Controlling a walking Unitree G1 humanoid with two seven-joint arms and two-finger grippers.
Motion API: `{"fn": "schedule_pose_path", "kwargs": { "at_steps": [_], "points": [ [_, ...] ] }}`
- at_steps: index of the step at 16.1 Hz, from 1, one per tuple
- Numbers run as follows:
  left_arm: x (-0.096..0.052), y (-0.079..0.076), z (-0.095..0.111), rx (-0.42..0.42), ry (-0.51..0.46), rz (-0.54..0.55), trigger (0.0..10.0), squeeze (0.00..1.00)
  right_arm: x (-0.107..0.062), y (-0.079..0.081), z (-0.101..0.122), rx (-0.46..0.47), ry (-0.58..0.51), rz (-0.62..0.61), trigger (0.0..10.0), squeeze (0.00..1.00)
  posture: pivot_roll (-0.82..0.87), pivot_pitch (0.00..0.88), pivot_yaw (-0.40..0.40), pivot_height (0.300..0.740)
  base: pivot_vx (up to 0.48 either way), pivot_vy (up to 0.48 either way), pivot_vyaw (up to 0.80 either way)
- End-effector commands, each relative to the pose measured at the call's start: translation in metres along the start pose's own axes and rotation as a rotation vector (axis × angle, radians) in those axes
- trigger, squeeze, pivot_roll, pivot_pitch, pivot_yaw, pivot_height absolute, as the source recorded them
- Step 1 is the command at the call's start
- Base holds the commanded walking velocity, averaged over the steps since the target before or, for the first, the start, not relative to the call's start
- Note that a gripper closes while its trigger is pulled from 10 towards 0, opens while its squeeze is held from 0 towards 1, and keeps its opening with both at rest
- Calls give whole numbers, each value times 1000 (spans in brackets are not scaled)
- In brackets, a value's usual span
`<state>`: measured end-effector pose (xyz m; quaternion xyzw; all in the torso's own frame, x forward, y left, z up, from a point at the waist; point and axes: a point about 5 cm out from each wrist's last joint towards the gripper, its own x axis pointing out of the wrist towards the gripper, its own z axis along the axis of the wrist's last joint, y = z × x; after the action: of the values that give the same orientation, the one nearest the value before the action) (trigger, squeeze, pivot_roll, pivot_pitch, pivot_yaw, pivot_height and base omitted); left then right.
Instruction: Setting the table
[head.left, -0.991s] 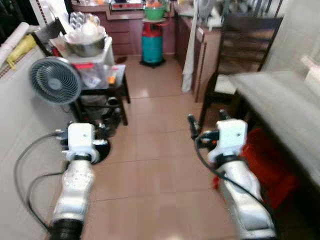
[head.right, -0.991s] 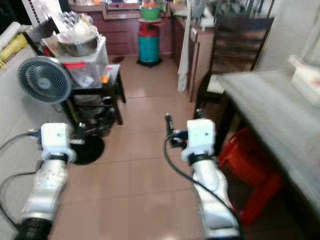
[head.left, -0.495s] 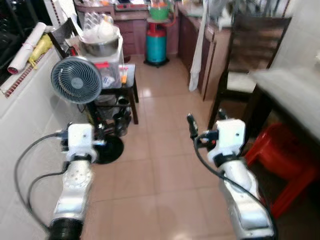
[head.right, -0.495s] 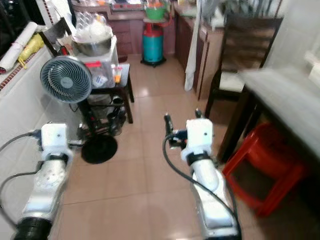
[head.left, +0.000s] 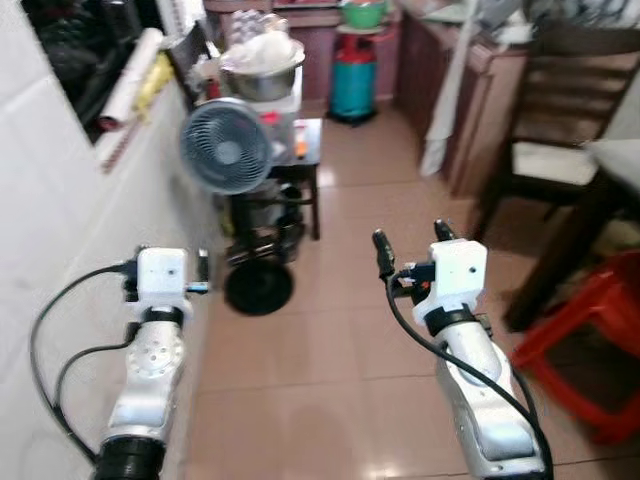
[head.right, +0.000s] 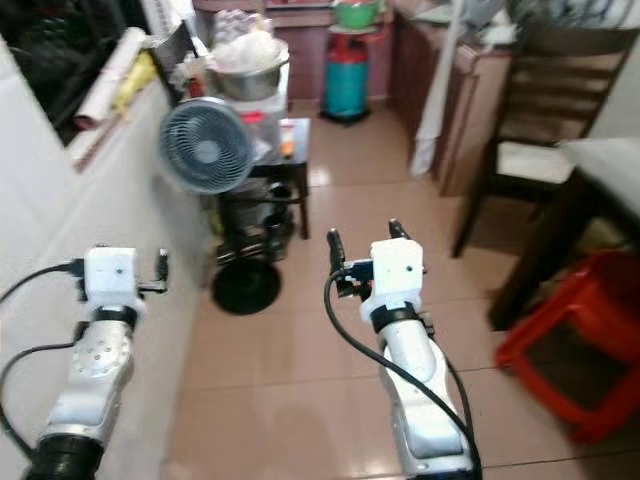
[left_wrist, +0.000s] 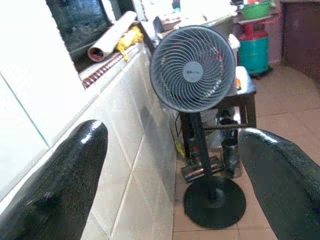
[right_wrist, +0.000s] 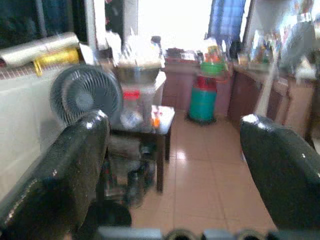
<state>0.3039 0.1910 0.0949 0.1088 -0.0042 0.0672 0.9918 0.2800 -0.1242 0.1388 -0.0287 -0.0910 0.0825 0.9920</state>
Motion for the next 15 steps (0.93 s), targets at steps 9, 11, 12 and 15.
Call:
{"fn": "schedule_pose_path", "kwargs": {
  "at_steps": [9,11,12,15],
  "points": [
    [8,2,-36,-10,178,-36,10000,0,-1,-23,-46,-32,151,-41,10000,0,-49,0,19,740,0,0,0],
    [6,-2,-56,3,286,-76,10000,0,-6,-33,-75,-55,259,-67,10000,0,-56,0,33,740,0,0,0],
    [1,-7,-68,38,352,-118,10000,0,-10,-36,-89,-35,321,-76,10000,0,-51,0,35,740,0,0,644],
    [-25,-15,-106,69,570,-212,10000,0,-29,-37,-130,1,539,-94,10000,0,-60,0,48,740,0,0,225]
  ]
}}
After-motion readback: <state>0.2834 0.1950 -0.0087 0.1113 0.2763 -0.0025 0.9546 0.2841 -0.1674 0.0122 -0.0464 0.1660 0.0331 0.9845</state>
